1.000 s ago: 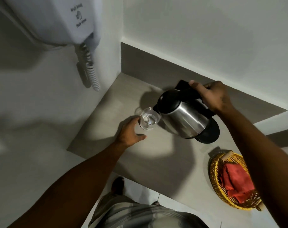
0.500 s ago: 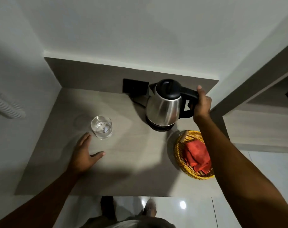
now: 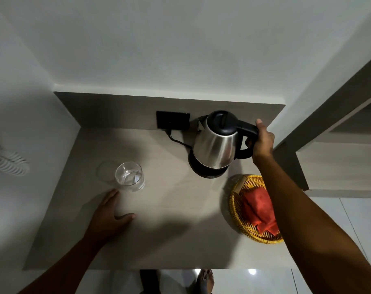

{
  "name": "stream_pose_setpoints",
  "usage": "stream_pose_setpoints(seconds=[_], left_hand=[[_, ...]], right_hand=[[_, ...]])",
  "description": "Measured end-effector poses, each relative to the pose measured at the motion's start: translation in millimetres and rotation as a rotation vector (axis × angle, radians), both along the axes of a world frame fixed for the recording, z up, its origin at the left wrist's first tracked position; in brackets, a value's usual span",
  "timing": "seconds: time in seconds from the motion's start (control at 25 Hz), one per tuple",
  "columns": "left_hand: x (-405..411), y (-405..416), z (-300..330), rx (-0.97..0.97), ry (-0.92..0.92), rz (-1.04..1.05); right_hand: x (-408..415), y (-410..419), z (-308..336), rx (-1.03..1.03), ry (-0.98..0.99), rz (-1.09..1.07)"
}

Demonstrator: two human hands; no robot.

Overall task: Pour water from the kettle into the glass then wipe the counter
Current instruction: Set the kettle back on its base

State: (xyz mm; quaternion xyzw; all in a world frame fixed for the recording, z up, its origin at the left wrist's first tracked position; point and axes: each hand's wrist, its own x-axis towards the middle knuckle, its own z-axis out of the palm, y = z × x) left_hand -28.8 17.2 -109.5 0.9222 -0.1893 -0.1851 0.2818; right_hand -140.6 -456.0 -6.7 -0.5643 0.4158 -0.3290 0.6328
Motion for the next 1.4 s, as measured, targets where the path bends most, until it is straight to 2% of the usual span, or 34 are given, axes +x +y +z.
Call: stream_pose_setpoints(seconds=[0.44,1.04,1.4], left_hand=[[0,-1,6,0.029,0.014,-0.010],[0,-1,11,0.031,0.016,-0.013],[-1,0,10,0.025,0.049,-0.019]], right_hand=[[6,4,-14,0.055,-0.037,0.065],[-14,13,-14,0.005,0.028,0.137],[-15,-2,-15,0.089,-0.038,0.029]])
